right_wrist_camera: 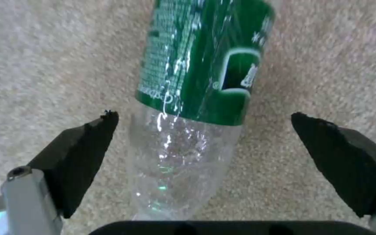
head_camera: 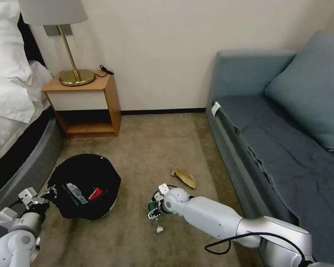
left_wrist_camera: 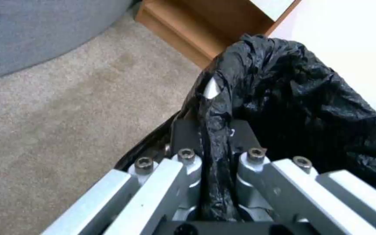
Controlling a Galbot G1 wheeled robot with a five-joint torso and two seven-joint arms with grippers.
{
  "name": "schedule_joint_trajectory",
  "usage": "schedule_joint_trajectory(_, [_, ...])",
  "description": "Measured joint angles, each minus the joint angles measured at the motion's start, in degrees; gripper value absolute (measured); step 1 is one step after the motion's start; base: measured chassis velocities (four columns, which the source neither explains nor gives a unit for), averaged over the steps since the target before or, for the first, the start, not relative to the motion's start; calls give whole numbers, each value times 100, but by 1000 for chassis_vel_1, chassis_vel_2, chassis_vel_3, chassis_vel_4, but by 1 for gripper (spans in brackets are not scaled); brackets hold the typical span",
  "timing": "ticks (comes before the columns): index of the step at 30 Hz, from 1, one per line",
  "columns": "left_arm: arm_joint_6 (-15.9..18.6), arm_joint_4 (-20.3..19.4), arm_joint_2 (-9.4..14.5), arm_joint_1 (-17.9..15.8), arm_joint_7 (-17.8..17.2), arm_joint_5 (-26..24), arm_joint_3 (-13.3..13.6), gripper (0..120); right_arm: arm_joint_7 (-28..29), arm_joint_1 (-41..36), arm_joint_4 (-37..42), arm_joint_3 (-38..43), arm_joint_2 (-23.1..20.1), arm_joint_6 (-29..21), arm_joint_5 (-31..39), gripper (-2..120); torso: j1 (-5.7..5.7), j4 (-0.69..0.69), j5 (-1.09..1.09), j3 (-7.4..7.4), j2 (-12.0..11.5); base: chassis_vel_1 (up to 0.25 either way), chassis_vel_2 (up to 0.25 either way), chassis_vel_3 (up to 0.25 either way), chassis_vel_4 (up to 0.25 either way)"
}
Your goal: Pick up the trash bin, then pick up the garbage on the floor and place it into the trash bin.
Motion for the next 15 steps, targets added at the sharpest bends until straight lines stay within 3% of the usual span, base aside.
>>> schedule_joint_trajectory(10, [-55,105,-4,-23,34,33,-14,5,-115,-105,-440,146,264,104,-343,99,0,0,0,0,0,0,0,0,0])
schedule_joint_trajectory(15, [-79,148,-25,-39,48,52,-12,5,-143,-106,-474,140,289,124,-415,85,0,0,0,0,0,0,0,0,0])
